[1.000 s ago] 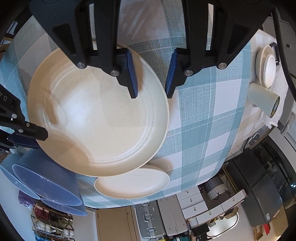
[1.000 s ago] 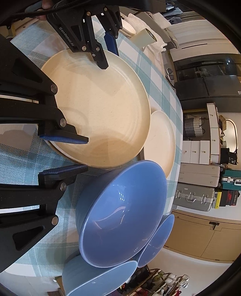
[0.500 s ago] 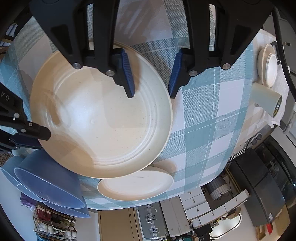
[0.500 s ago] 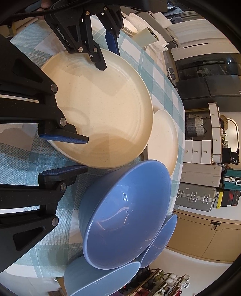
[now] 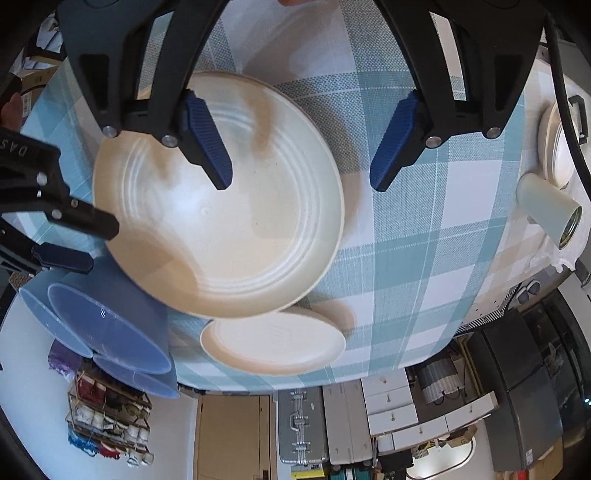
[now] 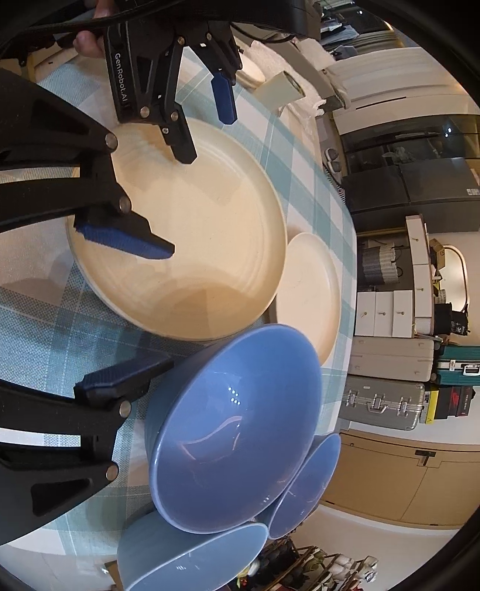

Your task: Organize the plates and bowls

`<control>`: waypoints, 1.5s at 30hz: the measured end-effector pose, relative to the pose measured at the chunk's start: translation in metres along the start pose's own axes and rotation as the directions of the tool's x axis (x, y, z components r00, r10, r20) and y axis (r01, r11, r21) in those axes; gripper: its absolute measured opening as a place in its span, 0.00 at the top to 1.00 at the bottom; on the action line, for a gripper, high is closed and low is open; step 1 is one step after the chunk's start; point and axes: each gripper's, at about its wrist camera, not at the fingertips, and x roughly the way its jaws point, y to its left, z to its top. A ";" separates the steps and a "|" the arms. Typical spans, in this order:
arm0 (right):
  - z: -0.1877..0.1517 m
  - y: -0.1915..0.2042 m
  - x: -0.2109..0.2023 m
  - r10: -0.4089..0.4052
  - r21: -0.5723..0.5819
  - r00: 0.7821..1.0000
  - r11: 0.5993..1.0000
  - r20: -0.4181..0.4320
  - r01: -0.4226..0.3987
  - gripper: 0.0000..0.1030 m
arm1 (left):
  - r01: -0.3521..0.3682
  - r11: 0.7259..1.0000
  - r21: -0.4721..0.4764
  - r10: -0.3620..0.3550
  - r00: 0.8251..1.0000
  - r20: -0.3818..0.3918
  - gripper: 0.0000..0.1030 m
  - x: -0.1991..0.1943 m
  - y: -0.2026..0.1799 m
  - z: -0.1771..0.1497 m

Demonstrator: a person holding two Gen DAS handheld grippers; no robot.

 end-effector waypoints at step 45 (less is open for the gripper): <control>0.106 -0.048 -0.062 0.091 0.017 0.987 0.995 0.131 -0.094 0.01 | 0.042 0.980 -0.197 -0.016 0.991 0.135 0.02 -0.054 0.048 0.072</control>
